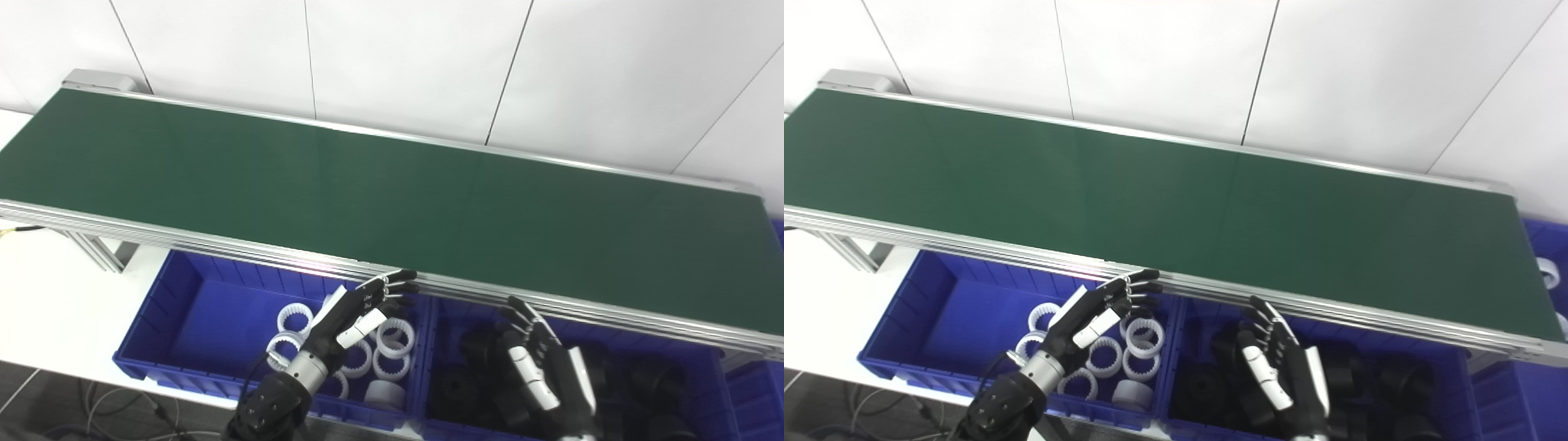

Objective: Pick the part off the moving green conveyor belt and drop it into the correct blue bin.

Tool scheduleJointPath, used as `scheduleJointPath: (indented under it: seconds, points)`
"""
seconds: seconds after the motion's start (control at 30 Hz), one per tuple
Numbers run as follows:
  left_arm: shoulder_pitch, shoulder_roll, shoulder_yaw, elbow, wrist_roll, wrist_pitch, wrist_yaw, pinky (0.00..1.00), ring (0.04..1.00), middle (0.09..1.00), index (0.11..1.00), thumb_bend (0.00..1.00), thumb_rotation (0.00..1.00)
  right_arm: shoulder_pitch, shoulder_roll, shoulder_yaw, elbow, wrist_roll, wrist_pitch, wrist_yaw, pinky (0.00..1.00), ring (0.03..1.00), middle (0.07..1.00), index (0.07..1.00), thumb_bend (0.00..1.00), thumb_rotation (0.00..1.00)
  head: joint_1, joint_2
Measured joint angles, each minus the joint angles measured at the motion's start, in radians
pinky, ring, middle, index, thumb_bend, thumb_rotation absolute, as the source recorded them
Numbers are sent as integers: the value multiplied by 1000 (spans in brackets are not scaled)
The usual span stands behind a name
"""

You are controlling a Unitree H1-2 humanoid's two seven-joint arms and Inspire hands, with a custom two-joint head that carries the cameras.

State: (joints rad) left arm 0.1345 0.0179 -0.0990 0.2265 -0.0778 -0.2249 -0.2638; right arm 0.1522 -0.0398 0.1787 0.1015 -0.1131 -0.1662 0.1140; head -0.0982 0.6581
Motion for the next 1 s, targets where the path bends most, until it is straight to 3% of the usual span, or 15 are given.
scheduleJointPath:
  seconds: [0.13,0.5,0.73,1.0]
  points:
    - [-13,28,17,24,-30,-26,-11,699,722,779,783,683,746,-6,10,4,24,-21,-6,-18,729,797,838,879,531,702,-78,-11]
    - [-27,45,67,133,-89,-102,-24,681,696,741,743,657,643,-11,38,35,64,-75,-32,-64,721,790,831,874,543,734,-178,-26]
    - [-27,69,82,154,-108,-124,-35,694,698,733,743,659,630,-13,43,45,76,-81,-45,-85,726,790,834,872,539,734,-218,-31]
    - [-28,73,103,172,-117,-146,-37,701,711,743,740,677,605,-23,62,59,102,-100,-53,-99,739,794,842,880,535,735,-199,-32]
